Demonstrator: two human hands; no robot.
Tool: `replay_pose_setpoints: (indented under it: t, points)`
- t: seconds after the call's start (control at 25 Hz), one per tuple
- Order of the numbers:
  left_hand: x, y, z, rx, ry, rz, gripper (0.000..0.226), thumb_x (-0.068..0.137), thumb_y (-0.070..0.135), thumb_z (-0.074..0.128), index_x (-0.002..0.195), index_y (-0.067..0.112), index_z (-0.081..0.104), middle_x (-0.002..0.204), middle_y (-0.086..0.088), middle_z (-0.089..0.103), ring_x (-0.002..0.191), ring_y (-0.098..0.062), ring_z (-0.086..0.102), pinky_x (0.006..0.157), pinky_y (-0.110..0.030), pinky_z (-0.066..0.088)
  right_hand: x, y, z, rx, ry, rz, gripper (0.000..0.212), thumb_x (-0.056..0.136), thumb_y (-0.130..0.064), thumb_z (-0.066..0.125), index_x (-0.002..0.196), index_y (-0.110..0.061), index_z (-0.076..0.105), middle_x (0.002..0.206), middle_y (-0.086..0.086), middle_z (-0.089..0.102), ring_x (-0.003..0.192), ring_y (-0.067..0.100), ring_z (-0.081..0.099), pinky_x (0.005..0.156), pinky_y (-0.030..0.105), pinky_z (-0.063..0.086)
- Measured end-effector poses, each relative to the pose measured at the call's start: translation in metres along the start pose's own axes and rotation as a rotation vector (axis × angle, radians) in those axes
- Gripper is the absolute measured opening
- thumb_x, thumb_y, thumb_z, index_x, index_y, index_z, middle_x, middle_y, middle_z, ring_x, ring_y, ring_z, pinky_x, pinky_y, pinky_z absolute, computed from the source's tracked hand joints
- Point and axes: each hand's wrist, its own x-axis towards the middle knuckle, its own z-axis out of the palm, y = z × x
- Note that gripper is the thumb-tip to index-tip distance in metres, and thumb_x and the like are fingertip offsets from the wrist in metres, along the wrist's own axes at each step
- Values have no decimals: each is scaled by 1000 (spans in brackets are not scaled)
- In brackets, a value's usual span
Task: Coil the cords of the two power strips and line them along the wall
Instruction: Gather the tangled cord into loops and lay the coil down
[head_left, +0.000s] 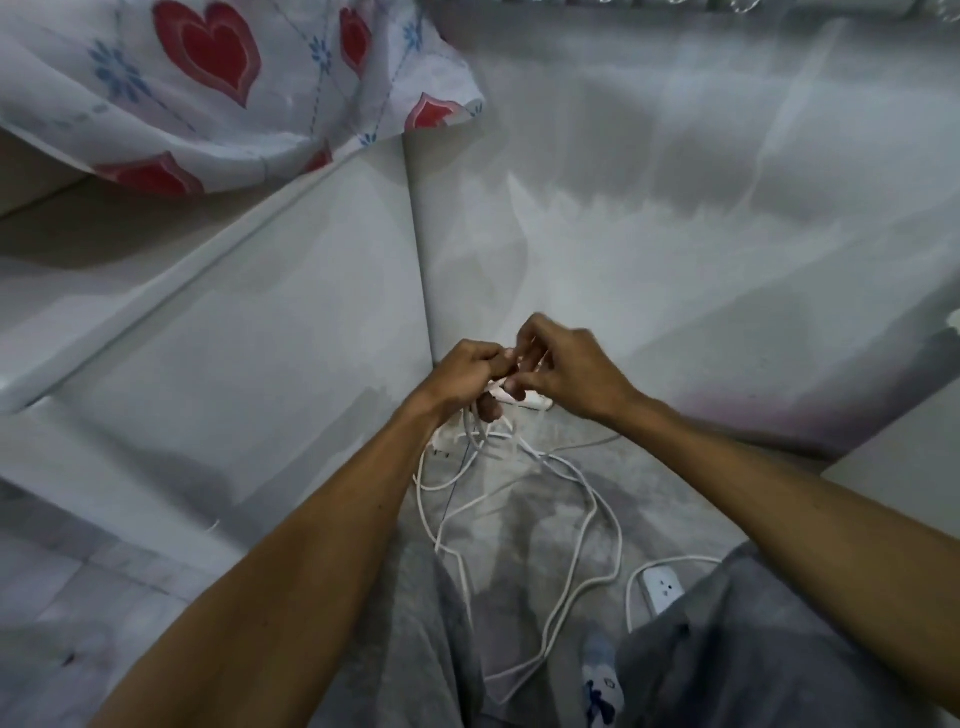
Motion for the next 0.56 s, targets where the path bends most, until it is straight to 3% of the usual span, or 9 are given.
replay_pose_setpoints:
  t: [0.04,0.12,0.24,0.32,0.48,0.56]
  points:
    - [-2,0,-2,4,-17,-11,40,104,32,50,73,14,69,64,-10,67,43,-24,50,42,-24,41,2,5,-2,-85,49,27,46,69,-47,84,97,-22,56,81,-7,62,68,5,56,62,23,42]
    - [-7,0,-4,-52,-33,-76,44,103,39,49,67,17,62,51,-2,44,38,-12,30,39,-18,29,4,12,0,-277,-9,86,62,69,-74,67,109,-28,57,92,-6,58,79,8,54,67,26,39]
    - [-15,3,-11,-86,-59,-113,46,98,51,54,66,19,61,54,3,24,41,-9,17,40,-16,19,4,15,10,-276,-214,116,76,74,-88,36,101,-24,69,87,-5,66,80,13,61,71,32,44]
    - [-21,4,-17,-36,-69,-101,42,92,53,63,68,19,65,53,6,24,42,-8,17,40,-17,17,5,13,14,-187,-320,186,70,77,-84,39,90,-24,72,79,-6,71,75,9,65,70,30,47]
    - [-32,1,-32,-73,-26,-111,43,89,40,72,96,-2,68,50,8,27,42,-8,18,40,-18,16,7,8,12,111,-391,243,27,81,-52,73,86,-26,72,73,-6,72,68,3,64,64,22,45]
    - [-35,0,-36,-107,-8,-100,35,87,36,75,88,2,68,51,6,27,42,-9,19,40,-19,17,6,7,10,276,-362,271,19,81,-37,78,82,-19,71,66,-2,69,64,10,65,59,19,48]
